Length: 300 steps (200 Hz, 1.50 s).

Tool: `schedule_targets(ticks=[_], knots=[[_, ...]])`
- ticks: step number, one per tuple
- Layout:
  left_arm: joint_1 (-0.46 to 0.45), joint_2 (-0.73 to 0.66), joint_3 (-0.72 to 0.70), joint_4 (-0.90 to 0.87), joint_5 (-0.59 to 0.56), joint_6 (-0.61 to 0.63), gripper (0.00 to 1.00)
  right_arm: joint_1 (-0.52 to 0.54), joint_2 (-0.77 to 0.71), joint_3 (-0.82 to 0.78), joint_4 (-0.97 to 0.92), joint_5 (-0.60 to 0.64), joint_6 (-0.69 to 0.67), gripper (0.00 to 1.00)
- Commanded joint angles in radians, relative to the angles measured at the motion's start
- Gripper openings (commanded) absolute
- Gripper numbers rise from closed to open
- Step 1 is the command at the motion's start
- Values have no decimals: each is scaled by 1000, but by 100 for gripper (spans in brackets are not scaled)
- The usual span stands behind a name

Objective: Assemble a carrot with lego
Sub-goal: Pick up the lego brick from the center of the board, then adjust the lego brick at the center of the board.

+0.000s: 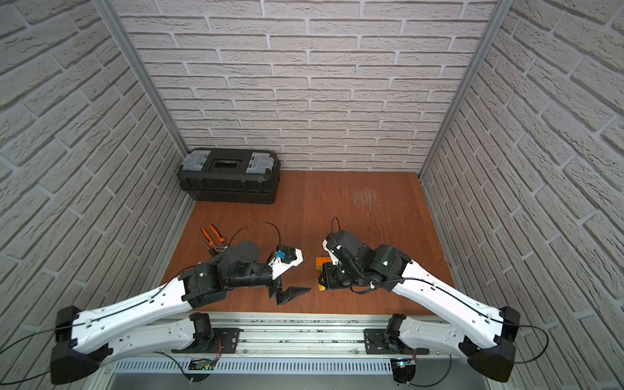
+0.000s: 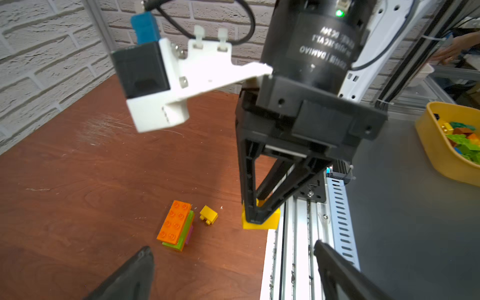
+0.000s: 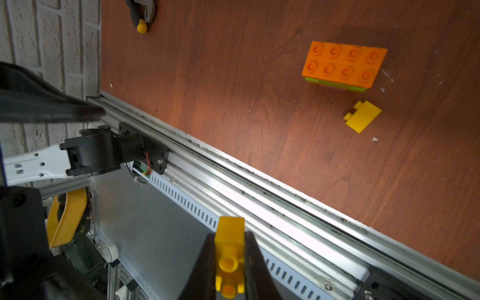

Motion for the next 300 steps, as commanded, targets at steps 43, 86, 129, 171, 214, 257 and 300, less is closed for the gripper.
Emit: schedule_targets(ticks=[43,86,129,171,214,257,300], knots=[[338,10,-170,173,245,86,98,-148,117,20,-94,180,-225,2],[424,199,-145,284,450,335,98,-207,226,58,-26,160,-286,2],[423,459,-85,446,589,365,98,-270,246,46,20,108,-297,2],[364,592,-152,777,467,268,98,-309,262,38,19,93,-336,2],[318,723,-195,967,387,225,98,-333,278,13,13,68,-360,2],[294,811,-195,1060,314,214,91,-338,299,-11,15,71,-370,2],[286,853,-177,1085,313,211,86,-339,308,-19,30,68,-370,2]])
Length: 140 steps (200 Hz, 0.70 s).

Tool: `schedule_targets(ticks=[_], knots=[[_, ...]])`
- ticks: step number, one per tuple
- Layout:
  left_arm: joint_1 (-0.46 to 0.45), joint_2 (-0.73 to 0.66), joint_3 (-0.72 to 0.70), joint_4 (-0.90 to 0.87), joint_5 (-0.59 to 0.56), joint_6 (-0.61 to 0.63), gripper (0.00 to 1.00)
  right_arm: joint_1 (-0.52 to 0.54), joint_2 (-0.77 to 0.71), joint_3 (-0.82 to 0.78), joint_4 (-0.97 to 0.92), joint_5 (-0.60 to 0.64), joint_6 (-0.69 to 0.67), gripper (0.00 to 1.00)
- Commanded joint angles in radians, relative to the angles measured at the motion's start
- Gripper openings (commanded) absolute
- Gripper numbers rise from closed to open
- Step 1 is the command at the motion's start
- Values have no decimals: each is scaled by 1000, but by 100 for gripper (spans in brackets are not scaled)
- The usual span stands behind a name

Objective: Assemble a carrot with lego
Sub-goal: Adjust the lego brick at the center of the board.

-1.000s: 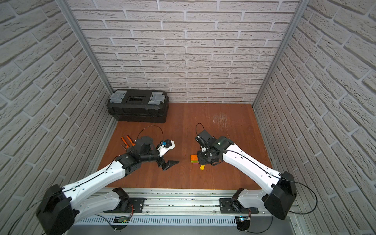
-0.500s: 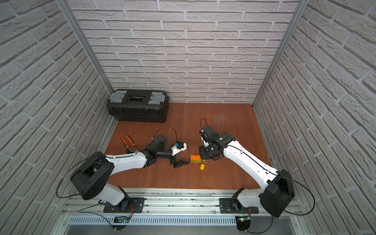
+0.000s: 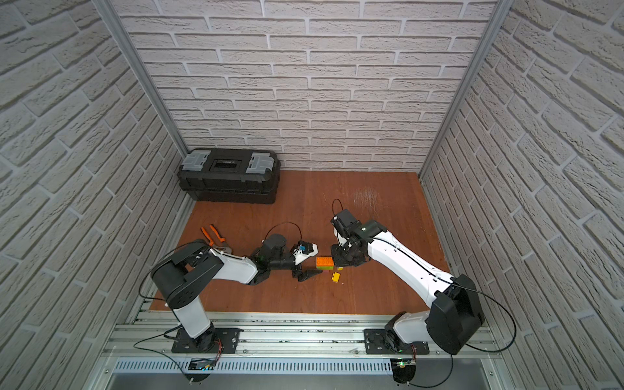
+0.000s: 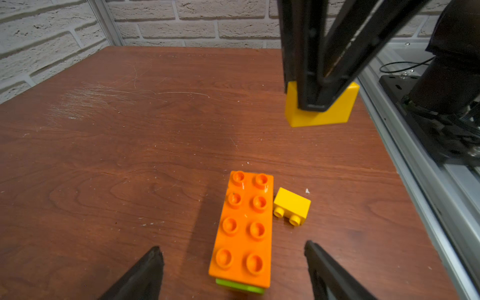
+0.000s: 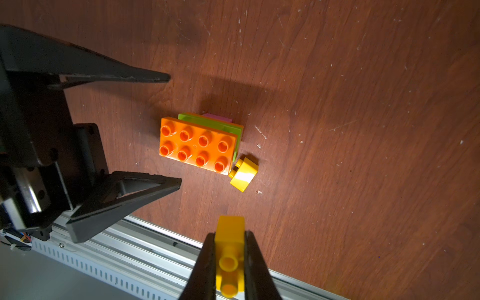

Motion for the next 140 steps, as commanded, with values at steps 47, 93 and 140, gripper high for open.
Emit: schedule_targets(ticks=[47,93,140], knots=[[-22,62,42,90,-7,-8,84,-7,34,-2,31,-11,-16,2],[-35,99,77,92,23,-8,79,-7,48,4,32,-14,-18,2],[-35,120,97,98,34,-13,71,-8,52,12,25,-15,-23,2]])
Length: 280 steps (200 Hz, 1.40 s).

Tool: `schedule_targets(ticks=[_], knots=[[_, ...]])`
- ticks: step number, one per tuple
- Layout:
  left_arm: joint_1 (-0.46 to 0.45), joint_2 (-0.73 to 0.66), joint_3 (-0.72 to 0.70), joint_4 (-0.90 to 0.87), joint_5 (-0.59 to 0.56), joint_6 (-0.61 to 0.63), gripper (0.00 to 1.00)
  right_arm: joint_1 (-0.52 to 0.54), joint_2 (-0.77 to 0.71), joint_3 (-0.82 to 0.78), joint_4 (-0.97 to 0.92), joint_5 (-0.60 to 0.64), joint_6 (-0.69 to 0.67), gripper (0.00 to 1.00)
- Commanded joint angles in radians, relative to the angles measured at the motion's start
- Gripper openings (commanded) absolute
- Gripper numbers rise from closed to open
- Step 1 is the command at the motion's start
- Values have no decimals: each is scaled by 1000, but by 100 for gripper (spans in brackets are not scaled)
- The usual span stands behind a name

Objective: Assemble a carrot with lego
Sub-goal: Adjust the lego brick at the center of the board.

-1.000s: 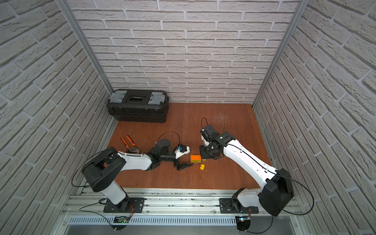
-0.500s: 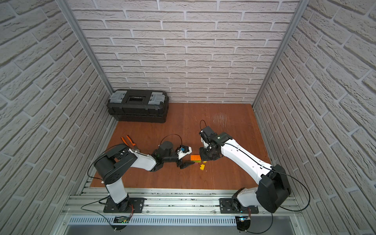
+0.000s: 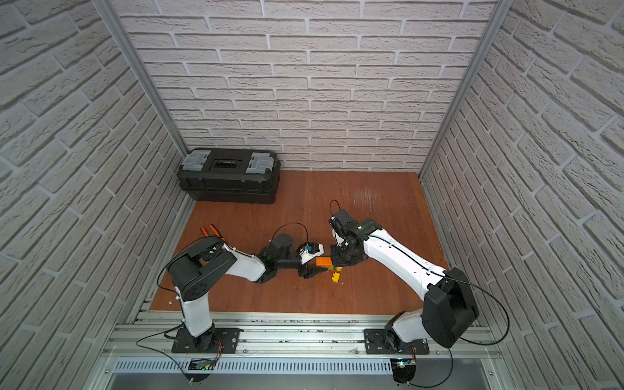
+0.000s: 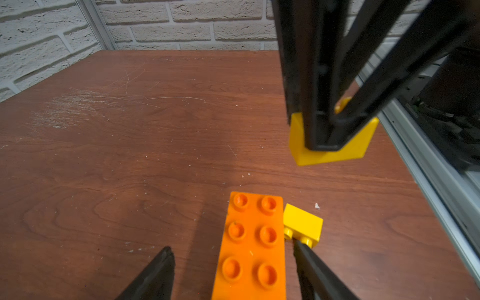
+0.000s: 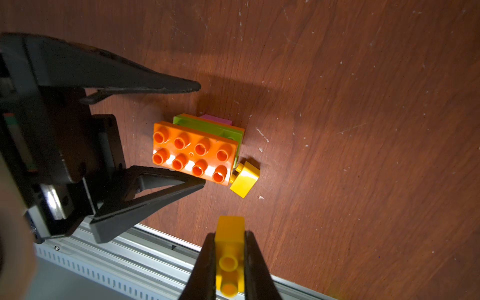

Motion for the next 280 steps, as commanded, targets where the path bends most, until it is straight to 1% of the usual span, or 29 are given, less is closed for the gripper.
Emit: schedule_targets(ticks=[1,16,28,52,102,127,192,248,280], knots=[[-5,15,23,52,27,-12,71,-6,4,12,8,-5,-17,2],[-5,19,28,53,32,-14,65,-7,8,16,5,-4,-15,2],[-5,22,33,52,40,-15,58,-7,12,18,7,-5,-12,2],[-5,31,36,56,52,-21,49,-7,21,22,13,-11,-8,2],[-11,45,36,58,60,-28,42,-6,39,30,22,-18,-4,2],[-12,56,41,55,63,-29,36,-7,52,42,22,-15,4,2],[-14,81,44,74,63,-60,29,-11,98,84,38,-7,5,2],[-15,84,40,75,63,-69,26,-26,140,84,89,-12,1,2],[-14,87,37,73,64,-72,25,-36,150,98,85,-7,-5,2]])
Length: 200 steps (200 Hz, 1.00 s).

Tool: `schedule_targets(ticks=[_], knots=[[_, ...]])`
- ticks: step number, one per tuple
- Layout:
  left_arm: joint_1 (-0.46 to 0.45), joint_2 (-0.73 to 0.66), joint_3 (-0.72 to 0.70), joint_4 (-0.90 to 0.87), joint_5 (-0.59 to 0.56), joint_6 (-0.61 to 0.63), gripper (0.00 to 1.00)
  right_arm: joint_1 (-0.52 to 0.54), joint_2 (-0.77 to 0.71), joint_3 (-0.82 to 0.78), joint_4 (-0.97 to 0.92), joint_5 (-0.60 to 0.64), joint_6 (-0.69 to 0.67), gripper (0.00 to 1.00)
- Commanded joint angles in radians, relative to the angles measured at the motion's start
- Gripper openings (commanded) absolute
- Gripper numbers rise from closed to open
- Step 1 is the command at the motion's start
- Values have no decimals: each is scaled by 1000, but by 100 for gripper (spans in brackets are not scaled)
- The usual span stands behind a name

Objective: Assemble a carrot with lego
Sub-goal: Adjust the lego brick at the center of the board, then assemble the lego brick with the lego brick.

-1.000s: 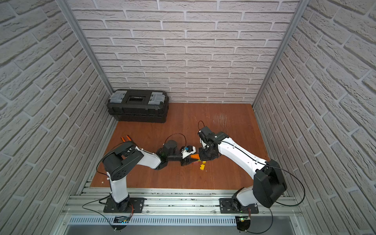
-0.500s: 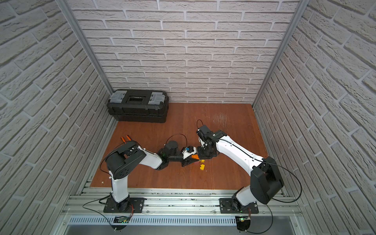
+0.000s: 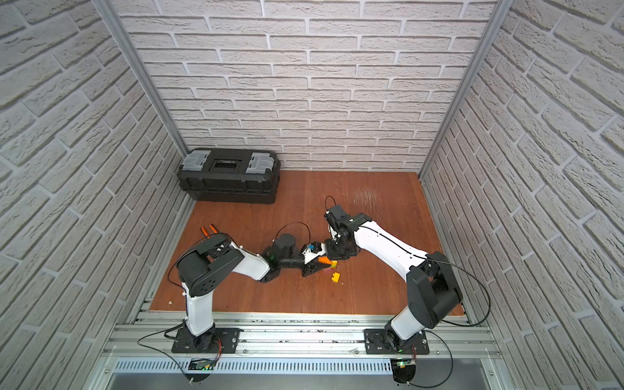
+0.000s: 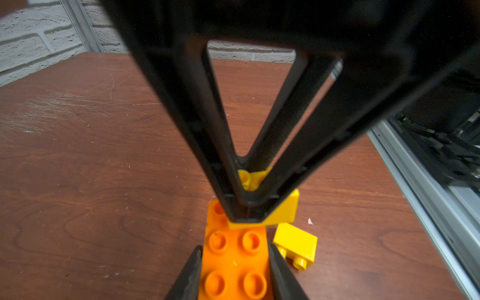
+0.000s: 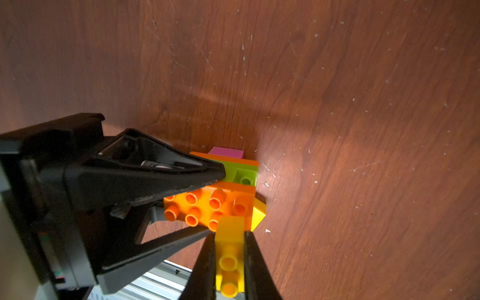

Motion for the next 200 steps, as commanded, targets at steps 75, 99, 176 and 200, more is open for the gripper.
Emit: schedule_targets(ticks=[75,99,176,200], knots=[[-4,29,6,22,18,-22,22,-13,23,18,26,11,2,2],[-4,31,8,22,18,-27,21,-13,25,8,32,17,7,2],[-4,39,12,21,24,-39,17,-15,10,21,6,51,6,2],[-4,43,16,21,24,-44,16,-15,11,19,0,54,5,2]])
